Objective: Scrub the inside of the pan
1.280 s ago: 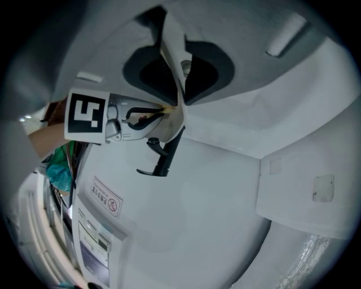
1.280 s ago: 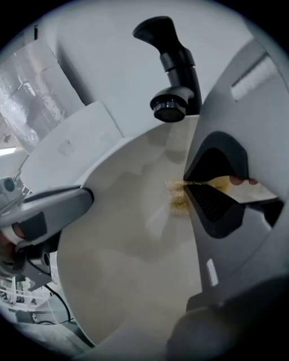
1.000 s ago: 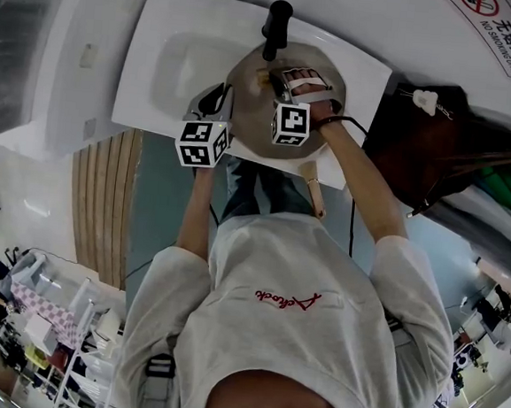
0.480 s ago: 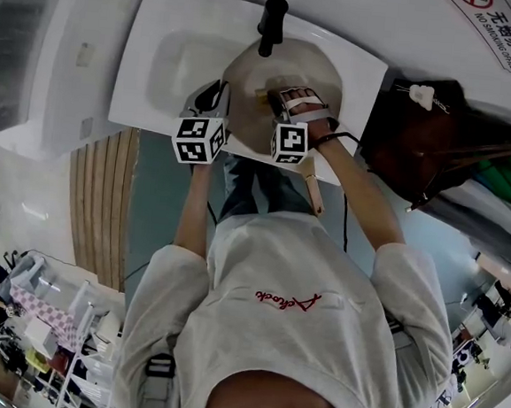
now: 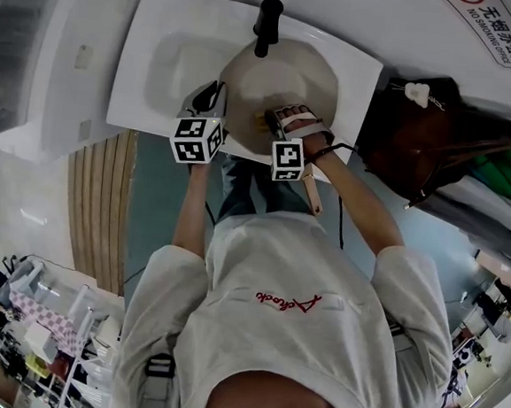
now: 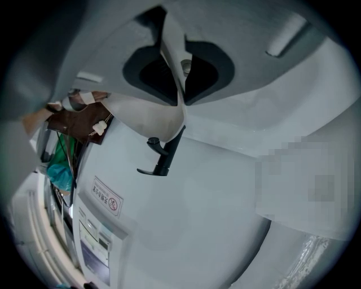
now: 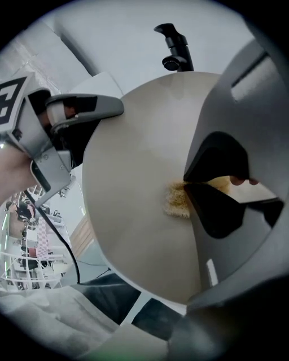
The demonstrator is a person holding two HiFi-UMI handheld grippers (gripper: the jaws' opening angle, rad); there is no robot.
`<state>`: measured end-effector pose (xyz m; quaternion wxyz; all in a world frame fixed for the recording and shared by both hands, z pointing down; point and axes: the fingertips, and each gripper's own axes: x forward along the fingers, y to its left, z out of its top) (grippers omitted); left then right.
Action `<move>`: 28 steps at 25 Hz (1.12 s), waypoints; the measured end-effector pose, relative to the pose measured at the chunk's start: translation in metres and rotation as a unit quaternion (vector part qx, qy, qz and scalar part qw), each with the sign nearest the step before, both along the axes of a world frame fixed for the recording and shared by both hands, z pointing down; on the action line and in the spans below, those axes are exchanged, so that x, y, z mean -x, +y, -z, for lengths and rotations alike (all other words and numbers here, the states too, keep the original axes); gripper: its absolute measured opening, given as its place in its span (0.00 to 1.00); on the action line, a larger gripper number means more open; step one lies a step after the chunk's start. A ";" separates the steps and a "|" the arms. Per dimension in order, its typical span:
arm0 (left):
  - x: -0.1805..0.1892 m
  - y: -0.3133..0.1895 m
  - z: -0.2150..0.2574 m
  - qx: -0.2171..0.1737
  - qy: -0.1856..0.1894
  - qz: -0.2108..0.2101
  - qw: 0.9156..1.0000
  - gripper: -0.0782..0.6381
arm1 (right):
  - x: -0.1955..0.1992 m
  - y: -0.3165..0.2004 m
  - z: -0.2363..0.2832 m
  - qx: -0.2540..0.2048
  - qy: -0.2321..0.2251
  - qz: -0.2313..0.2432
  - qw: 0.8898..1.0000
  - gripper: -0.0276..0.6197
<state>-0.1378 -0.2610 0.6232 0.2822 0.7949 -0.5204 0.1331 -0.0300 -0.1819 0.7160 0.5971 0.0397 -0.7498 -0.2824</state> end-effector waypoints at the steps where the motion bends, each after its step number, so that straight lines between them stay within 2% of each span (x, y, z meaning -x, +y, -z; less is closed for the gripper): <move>1: 0.000 0.000 0.000 0.000 0.000 0.000 1.000 0.17 | 0.000 0.003 -0.001 0.002 0.003 0.003 1.000 0.08; 5: 0.000 -0.001 0.000 0.000 0.001 0.001 1.000 0.17 | -0.001 0.004 -0.001 0.007 0.006 0.002 1.000 0.08; 9: 0.000 0.000 0.000 0.001 0.002 0.001 1.000 0.17 | 0.001 -0.009 0.007 0.003 -0.009 -0.021 1.000 0.08; 17: 0.000 -0.001 0.000 0.001 0.001 0.001 1.000 0.17 | 0.000 -0.073 0.027 -0.035 -0.025 -0.058 0.997 0.09; 21: -0.001 0.000 0.000 0.002 0.000 0.000 1.000 0.17 | -0.002 -0.111 0.036 -0.065 -0.018 -0.063 0.996 0.09; 28: -0.001 -0.001 -0.001 0.002 0.001 -0.003 1.000 0.17 | 0.000 -0.150 0.042 -0.089 -0.008 -0.064 0.994 0.09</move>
